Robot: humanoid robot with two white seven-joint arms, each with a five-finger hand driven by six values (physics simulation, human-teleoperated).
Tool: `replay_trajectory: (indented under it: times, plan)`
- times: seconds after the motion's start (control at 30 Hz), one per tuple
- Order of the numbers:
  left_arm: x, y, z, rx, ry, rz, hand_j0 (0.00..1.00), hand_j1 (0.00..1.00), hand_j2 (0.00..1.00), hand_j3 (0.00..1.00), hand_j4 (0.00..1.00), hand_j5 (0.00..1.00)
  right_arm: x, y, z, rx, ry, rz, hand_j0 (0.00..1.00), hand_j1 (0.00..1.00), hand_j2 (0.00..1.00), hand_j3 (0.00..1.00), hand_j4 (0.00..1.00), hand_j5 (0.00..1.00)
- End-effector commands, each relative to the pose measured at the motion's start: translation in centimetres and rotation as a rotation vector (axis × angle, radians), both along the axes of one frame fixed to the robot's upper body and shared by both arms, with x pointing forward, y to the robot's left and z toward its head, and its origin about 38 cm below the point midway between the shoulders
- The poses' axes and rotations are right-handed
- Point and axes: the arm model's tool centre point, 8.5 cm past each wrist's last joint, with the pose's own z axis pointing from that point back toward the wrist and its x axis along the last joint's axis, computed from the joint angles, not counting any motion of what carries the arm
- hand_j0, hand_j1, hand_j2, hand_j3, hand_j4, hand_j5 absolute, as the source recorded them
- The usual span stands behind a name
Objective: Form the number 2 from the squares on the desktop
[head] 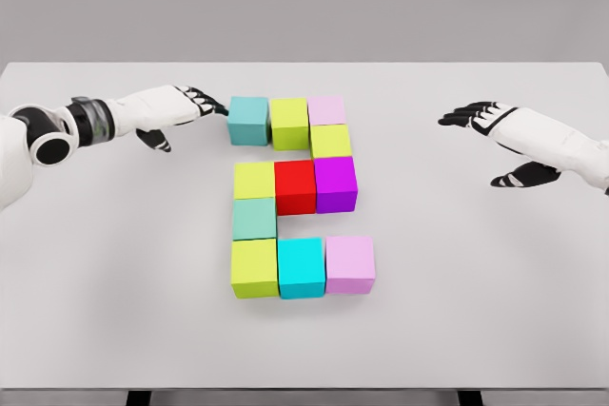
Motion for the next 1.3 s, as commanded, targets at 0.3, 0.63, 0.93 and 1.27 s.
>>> replay_trajectory:
  times: [0.3, 0.63, 0.93, 1.27]
  plan:
    - [-0.3, -0.5, -0.1, -0.018, 0.019, -0.011, 1.00, 1.00, 1.00, 1.00, 1.00, 1.00, 0.0, -0.1, 0.1, 0.007, 0.001, -0.003, 1.00, 1.00, 1.00, 1.00, 1.00, 1.00]
    - [-0.3, 0.0, 0.0, -0.016, 0.019, -0.002, 1.00, 1.00, 1.00, 1.00, 1.00, 1.00, 0.0, -0.1, 0.0, 0.007, 0.003, -0.003, 1.00, 1.00, 1.00, 1.00, 1.00, 1.00]
    - [-0.8, 7.7, 2.4, 0.017, -0.021, 0.126, 1.00, 1.00, 1.00, 1.00, 1.00, 1.00, 0.0, -0.1, 0.0, 0.008, 0.003, -0.003, 1.00, 1.00, 1.00, 1.00, 1.00, 1.00]
    - [-2.2, 14.1, 4.2, 0.044, -0.047, 0.245, 1.00, 1.00, 1.00, 1.00, 1.00, 1.00, 0.0, -0.1, 0.1, 0.008, 0.001, -0.003, 1.00, 1.00, 1.00, 1.00, 1.00, 1.00]
